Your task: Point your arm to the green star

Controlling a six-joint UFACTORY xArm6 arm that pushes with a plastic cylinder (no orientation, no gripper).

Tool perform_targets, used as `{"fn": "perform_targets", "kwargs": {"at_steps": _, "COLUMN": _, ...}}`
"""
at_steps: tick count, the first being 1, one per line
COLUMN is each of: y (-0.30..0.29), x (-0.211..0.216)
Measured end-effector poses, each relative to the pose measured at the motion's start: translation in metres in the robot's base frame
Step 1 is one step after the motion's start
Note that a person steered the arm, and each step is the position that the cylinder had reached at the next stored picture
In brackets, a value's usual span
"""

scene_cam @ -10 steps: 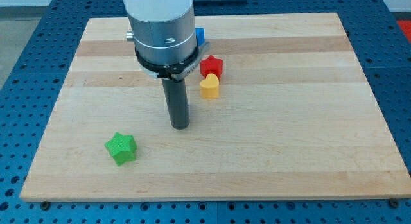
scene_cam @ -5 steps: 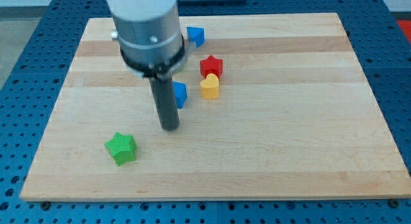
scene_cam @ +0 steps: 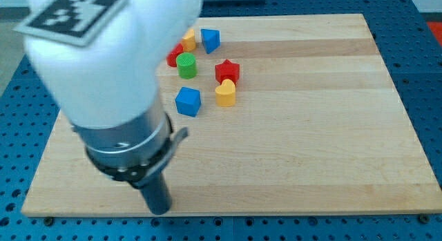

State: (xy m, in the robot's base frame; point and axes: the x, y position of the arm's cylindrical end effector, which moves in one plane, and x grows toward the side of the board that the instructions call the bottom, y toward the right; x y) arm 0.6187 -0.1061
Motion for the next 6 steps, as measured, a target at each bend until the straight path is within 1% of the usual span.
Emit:
{"fn": "perform_targets", "kwargs": {"at_steps": 1, "y": 0.000, "x": 0.000}}
{"fn": "perform_targets", "kwargs": {"at_steps": 2, "y": -0.057, "x": -0.004}}
{"fn": "perform_targets", "kwargs": {"at_steps": 3, "y": -0.075, "x": -0.014}}
{"fn": "perform_targets", "kwargs": {"at_steps": 4, "y": -0.074, "x": -0.014}}
{"fn": "perform_targets", "kwargs": {"at_steps": 5, "y": -0.070, "x": -0.031}}
{"fn": "perform_targets", "kwargs": {"at_steps": 6, "y": -0.070, "x": -0.034}}
